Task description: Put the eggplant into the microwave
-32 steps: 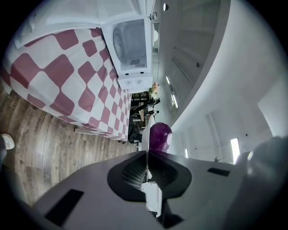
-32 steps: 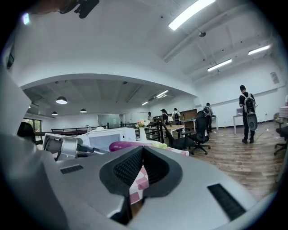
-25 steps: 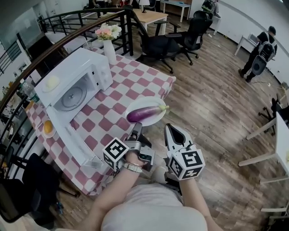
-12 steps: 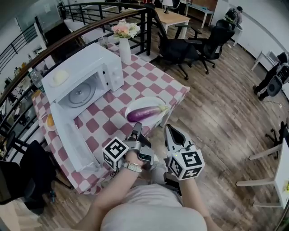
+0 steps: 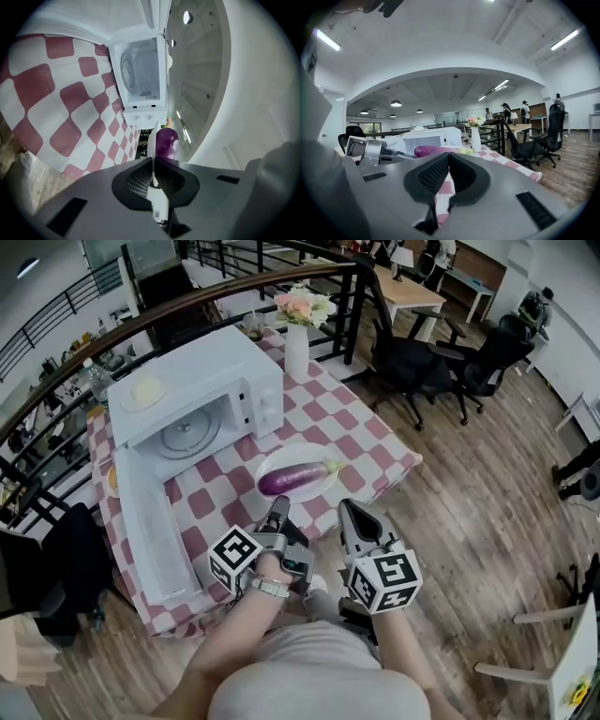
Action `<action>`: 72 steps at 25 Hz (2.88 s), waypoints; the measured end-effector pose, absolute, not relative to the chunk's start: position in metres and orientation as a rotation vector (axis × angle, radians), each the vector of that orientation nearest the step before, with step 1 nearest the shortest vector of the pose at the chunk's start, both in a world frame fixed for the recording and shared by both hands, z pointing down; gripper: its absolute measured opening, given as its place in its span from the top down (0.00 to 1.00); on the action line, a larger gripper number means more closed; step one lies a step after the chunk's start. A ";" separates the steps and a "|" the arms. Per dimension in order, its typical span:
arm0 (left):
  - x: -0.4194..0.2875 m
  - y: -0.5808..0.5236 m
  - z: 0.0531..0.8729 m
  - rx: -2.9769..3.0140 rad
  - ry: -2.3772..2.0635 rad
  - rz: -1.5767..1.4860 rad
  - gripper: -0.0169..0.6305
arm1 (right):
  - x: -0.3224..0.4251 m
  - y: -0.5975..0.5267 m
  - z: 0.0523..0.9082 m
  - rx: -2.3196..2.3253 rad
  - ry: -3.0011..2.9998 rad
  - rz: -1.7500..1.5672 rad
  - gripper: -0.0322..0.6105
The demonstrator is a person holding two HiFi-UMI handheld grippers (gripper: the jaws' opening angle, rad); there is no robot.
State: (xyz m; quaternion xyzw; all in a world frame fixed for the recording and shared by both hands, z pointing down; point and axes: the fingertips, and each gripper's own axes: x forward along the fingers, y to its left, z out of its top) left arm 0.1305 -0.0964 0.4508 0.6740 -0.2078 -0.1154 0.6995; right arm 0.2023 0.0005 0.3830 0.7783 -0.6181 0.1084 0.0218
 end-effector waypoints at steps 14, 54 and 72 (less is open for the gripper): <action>0.125 -0.153 0.463 1.410 -0.690 -0.469 0.95 | 0.214 -0.088 0.405 2.042 -2.218 0.356 0.91; 0.064 -0.284 0.505 1.265 -0.968 -0.681 0.95 | 0.161 -0.233 0.439 1.456 -2.552 0.420 0.91; 0.049 -0.340 0.558 1.267 -0.956 -0.635 0.95 | 0.148 -0.274 0.462 1.399 -2.524 0.504 0.91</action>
